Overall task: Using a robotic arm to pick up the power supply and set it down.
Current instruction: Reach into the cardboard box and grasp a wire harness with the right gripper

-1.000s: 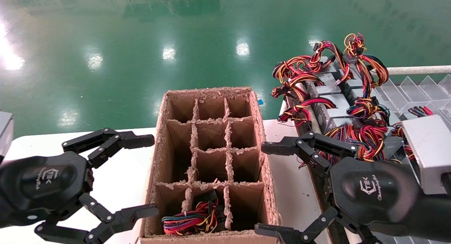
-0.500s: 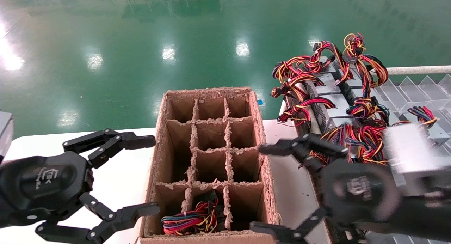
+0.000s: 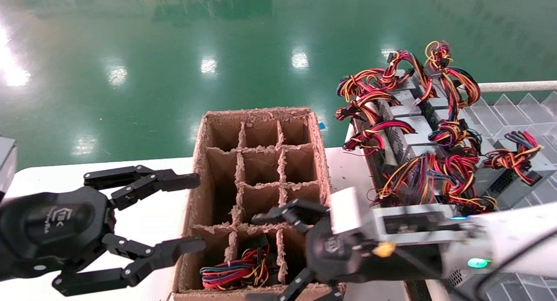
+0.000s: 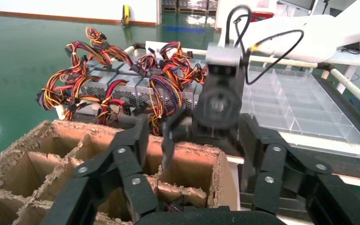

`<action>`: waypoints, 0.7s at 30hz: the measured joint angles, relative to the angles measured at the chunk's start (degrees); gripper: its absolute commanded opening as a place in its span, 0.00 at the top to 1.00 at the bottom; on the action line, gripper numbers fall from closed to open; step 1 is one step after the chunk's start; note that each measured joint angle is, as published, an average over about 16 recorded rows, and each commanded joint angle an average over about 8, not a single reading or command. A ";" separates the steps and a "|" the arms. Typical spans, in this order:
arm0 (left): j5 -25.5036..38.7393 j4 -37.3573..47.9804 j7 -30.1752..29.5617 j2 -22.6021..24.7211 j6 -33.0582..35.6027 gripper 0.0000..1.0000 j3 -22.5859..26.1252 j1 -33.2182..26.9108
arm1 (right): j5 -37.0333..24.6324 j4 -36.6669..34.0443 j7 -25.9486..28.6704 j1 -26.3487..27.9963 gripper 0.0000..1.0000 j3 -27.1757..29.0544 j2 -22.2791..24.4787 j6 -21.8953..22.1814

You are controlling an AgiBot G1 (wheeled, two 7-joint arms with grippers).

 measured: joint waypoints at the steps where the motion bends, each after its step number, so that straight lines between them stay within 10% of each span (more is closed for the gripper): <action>1: 0.00 0.00 0.00 0.00 0.00 1.00 0.00 0.00 | -0.69 -0.99 -0.18 0.61 0.00 -0.73 -0.90 -0.24; 8: 0.00 0.00 0.00 0.00 0.00 1.00 0.00 0.00 | -3.99 -6.99 -0.94 3.92 0.00 -5.01 -6.26 -0.91; 16: 0.00 0.00 0.00 0.00 0.00 1.00 0.00 0.00 | -5.65 -12.18 -1.99 6.06 0.92 -7.75 -10.45 0.02; 21: 0.00 0.00 0.00 0.00 0.00 1.00 0.00 0.00 | -6.39 -15.47 -3.09 7.08 1.00 -8.45 -12.13 0.80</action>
